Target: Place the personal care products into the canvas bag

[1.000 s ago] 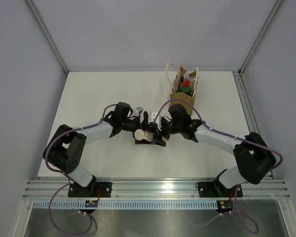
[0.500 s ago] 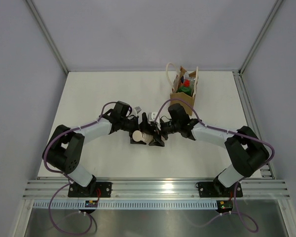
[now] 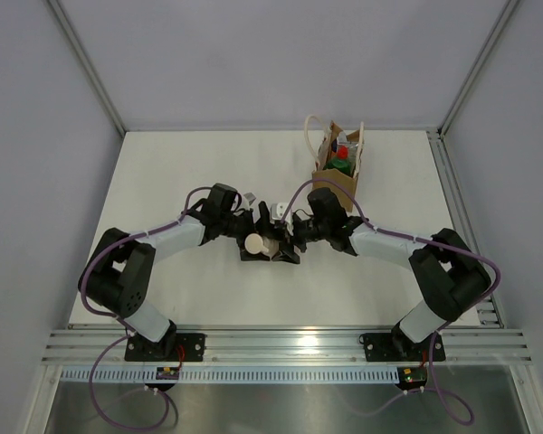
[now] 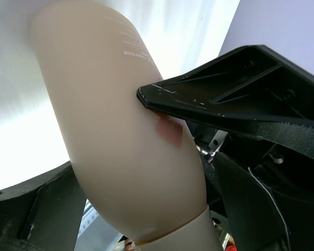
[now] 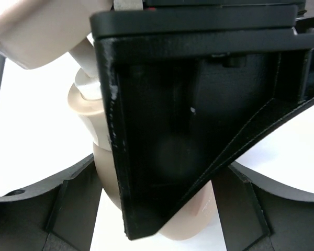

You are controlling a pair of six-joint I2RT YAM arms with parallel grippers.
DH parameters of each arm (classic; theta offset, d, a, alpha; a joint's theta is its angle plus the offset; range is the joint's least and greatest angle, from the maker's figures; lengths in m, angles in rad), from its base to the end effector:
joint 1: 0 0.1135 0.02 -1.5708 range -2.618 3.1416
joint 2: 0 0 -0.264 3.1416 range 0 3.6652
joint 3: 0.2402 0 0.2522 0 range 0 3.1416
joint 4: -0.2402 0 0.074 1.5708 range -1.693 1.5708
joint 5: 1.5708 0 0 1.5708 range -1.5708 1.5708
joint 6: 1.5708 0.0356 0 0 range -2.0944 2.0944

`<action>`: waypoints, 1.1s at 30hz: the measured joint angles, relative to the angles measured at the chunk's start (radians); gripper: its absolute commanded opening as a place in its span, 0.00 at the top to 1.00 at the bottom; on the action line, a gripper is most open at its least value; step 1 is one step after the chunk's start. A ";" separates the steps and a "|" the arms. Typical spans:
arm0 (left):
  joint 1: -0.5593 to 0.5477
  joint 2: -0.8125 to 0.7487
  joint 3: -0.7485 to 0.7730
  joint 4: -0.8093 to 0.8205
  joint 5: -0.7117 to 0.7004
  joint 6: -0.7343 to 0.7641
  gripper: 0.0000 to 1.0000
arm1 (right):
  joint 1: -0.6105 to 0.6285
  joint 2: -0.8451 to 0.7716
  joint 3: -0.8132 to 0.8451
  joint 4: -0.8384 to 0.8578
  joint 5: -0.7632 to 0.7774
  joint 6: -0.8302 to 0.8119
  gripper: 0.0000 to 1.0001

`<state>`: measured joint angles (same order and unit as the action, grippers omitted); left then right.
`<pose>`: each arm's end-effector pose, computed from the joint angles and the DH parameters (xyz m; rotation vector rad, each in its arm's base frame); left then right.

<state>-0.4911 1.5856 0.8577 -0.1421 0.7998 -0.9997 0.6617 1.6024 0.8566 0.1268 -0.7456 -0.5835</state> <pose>0.2617 -0.1689 0.1838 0.2746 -2.7091 1.5029 0.2460 0.2222 0.1971 -1.5543 1.4459 0.8551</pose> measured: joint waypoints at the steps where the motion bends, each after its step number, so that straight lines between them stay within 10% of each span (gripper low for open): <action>1: 0.000 0.002 0.000 0.008 -0.003 -0.013 0.01 | 0.001 0.002 0.002 0.002 0.010 0.000 0.15; 5: -0.004 0.005 -0.001 0.036 -0.010 -0.050 0.01 | 0.002 0.019 0.013 0.015 0.047 0.012 0.01; 18: 0.005 0.009 -0.002 0.059 -0.020 -0.081 0.01 | 0.005 0.068 0.015 0.097 0.093 0.082 0.01; 26: 0.014 0.008 0.013 0.026 -0.031 -0.085 0.01 | 0.005 0.070 -0.025 0.203 0.090 0.142 0.14; 33: 0.016 -0.008 0.018 -0.008 -0.059 -0.090 0.01 | 0.004 0.070 -0.055 0.279 0.080 0.158 0.46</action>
<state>-0.4755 1.5780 0.8753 -0.1497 0.7406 -1.0901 0.6659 1.6726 0.8013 0.4061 -0.6651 -0.4259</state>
